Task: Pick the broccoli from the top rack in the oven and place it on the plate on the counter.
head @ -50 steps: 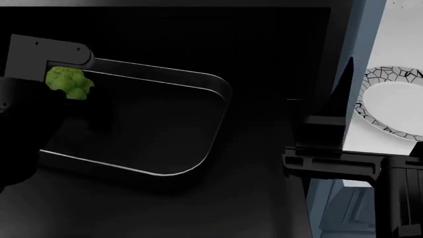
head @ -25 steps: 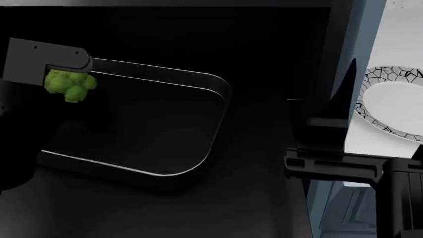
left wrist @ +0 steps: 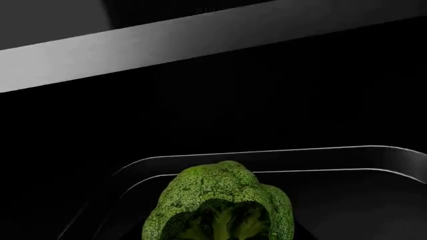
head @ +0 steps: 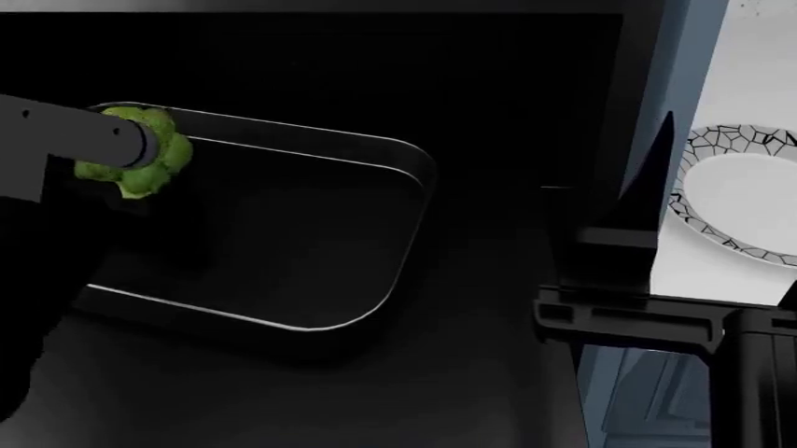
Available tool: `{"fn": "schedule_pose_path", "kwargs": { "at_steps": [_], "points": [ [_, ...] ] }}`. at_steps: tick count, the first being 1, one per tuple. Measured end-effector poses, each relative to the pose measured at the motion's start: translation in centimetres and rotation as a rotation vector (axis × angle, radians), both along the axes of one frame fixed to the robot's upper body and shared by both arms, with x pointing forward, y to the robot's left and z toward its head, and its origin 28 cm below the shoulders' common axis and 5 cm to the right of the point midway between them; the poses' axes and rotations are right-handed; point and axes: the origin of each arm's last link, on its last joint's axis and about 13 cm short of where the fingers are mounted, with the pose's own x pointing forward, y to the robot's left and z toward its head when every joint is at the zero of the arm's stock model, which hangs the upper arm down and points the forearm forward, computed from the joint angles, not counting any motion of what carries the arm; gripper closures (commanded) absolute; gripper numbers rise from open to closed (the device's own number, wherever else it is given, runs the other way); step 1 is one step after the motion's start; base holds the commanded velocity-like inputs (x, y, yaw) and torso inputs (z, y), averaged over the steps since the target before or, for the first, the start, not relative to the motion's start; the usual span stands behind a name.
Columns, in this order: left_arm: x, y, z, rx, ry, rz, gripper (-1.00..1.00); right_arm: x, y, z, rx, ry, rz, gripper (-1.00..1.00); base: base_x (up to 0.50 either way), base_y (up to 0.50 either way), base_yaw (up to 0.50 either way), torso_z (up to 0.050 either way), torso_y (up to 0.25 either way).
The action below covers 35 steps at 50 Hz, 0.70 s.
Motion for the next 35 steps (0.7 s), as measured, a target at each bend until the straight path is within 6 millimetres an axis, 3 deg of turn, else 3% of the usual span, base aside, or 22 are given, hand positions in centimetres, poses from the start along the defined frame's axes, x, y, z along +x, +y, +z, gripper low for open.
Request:
{"fn": "schedule_pose_path", "kwargs": {
  "at_steps": [17,27,35],
  "points": [
    [-6.7,0.8,-0.7,-0.031,-0.159,-0.097,1.00,-0.5,0.3,0.5,-0.019,-0.017,-0.005,-1.00,0.00,0.00,0.00,0.000,0.000],
    [-11.0,1.6,1.0,-0.087,-0.294,-0.121,1.00,-1.1,0.4,1.0,-0.026,-0.028,-0.011,-1.00,0.00,0.00,0.00,0.000,0.000],
    [-12.7,2.2,2.1,-0.117,-0.368,-0.092,1.00,-1.4,0.4,1.4,-0.018,-0.025,-0.015,-1.00,-0.49,-0.25,0.00,0.000,0.002]
  ]
}}
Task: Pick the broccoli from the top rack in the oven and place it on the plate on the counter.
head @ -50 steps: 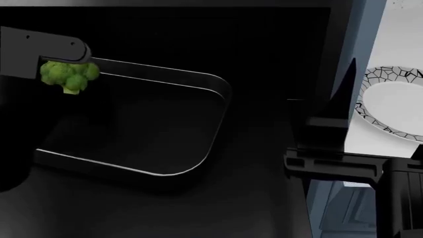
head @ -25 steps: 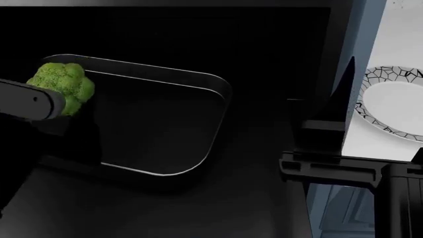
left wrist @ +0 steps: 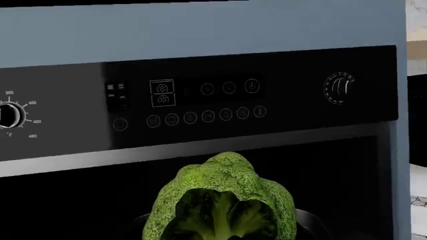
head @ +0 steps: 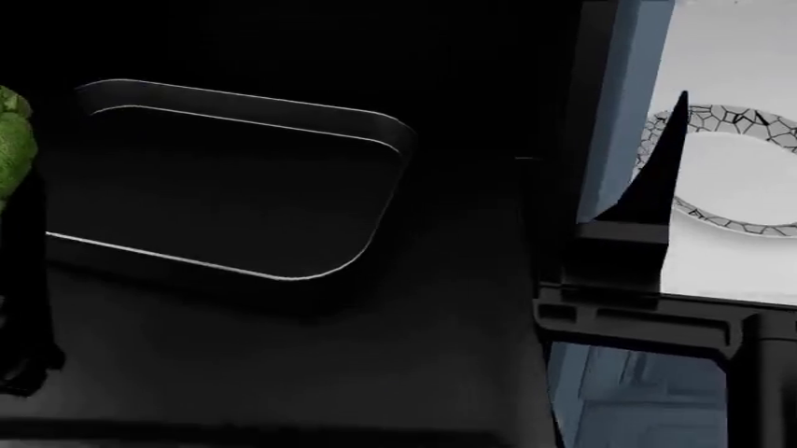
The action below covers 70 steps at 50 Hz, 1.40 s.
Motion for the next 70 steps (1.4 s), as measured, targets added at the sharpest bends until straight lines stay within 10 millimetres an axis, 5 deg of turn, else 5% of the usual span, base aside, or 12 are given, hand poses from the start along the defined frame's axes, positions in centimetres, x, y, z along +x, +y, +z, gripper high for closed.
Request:
{"fn": "schedule_pose_path", "kwargs": {
  "at_steps": [36,70],
  "points": [
    [-0.8,-0.1,4.5,-0.054,-0.114,0.114,1.00,-0.6,0.0,0.5,0.011,0.003,0.024,-1.00,-0.08,-0.50,0.00,0.000,0.000],
    [-0.8,-0.6,4.7,-0.020,-0.142,0.134,1.00,0.0,0.6,0.2,-0.022,0.012,0.045,-1.00,0.00,-0.50,0.00,0.000,0.000]
  ]
}}
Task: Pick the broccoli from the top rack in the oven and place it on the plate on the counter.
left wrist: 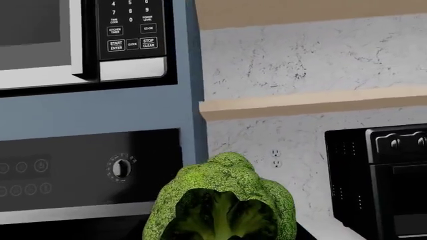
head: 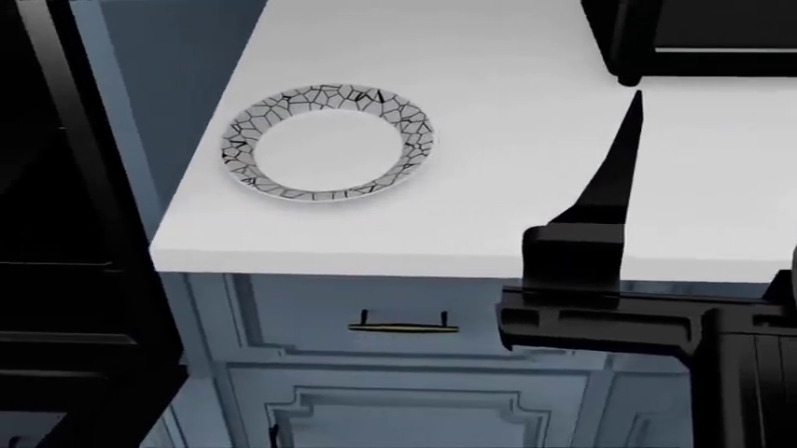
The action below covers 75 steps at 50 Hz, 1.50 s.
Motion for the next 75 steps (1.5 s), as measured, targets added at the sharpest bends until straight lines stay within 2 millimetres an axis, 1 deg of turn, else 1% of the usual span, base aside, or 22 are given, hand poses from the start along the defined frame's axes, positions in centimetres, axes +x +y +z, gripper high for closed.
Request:
{"fn": "schedule_pose_path", "kwargs": {
  "at_steps": [8,16,20,37,49,63,66,75],
  "points": [
    [0.0,-0.4,0.8,0.004,-0.013,-0.006,1.00,-0.1,0.2,0.2,-0.016,-0.007,0.014,-1.00,0.00,-0.50,0.00,0.000,0.000],
    [0.6,-0.9,1.6,0.009,-0.009,0.001,1.00,0.0,0.4,0.2,-0.033,-0.013,0.030,-1.00,0.00,-0.50,0.00,0.000,0.000],
    [1.3,-1.1,2.2,0.005,-0.004,0.012,1.00,0.1,0.5,0.1,-0.040,-0.013,0.037,-1.00,0.02,-0.37,0.00,0.000,0.000],
    [5.1,-1.6,5.5,0.012,-0.049,0.105,1.00,1.4,0.6,-0.7,-0.044,-0.002,0.045,-1.00,0.00,0.00,0.00,0.000,0.000],
    [8.1,-1.8,8.0,0.043,-0.069,0.168,1.00,2.5,0.8,-1.1,-0.056,0.013,0.060,-1.00,0.00,0.00,0.00,0.000,0.000],
    [9.6,-1.8,9.4,0.066,-0.088,0.191,1.00,3.1,1.1,-1.5,-0.054,0.031,0.076,-1.00,0.00,0.00,0.00,0.000,0.001],
    [10.4,-2.0,10.2,0.079,-0.092,0.186,1.00,3.0,1.3,-1.5,-0.055,0.028,0.083,-1.00,0.00,0.00,0.00,0.000,0.000],
    [14.6,-2.7,13.7,0.099,-0.084,0.163,1.00,3.4,1.4,-1.0,-0.082,0.026,0.101,-1.00,0.00,0.00,0.00,0.000,0.001]
  ]
}}
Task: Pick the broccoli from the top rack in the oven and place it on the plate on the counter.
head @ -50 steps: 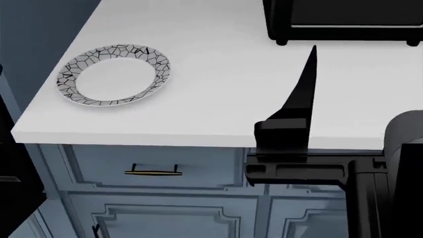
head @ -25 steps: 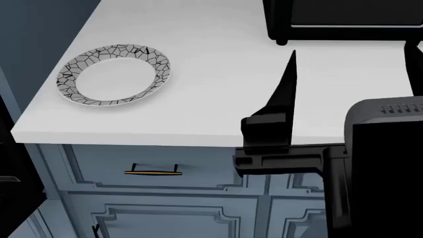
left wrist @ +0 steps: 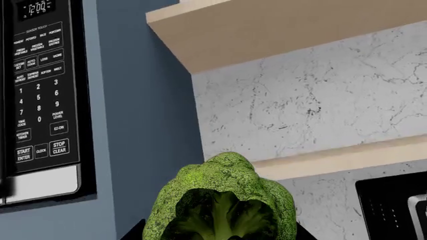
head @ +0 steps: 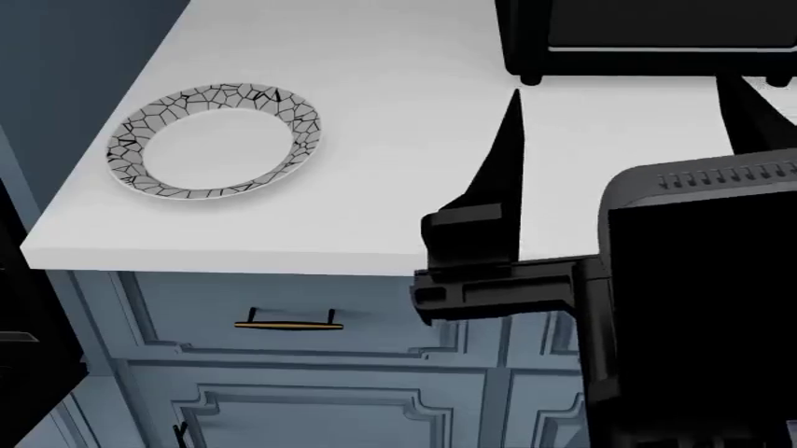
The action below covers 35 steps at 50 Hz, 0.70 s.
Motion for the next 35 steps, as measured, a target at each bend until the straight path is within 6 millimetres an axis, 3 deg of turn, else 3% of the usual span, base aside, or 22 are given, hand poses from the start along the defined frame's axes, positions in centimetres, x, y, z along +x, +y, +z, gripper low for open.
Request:
{"fn": "schedule_pose_path", "kwargs": {
  "at_steps": [9,14,35],
  "points": [
    [4.1,-0.6,3.8,0.021,0.008,-0.005,1.00,1.0,-0.3,0.5,-0.020,0.008,0.012,-1.00,0.00,0.00,0.00,0.002,0.000],
    [5.4,-0.7,5.8,0.041,0.001,-0.005,1.00,1.2,-0.3,0.7,-0.029,0.011,0.047,-1.00,0.31,-0.04,0.00,0.000,0.002],
    [4.2,-0.3,10.3,0.082,-0.033,0.012,1.00,1.4,-0.2,0.8,-0.044,0.019,0.114,-1.00,0.43,-0.06,0.00,0.000,0.001]
  ]
}}
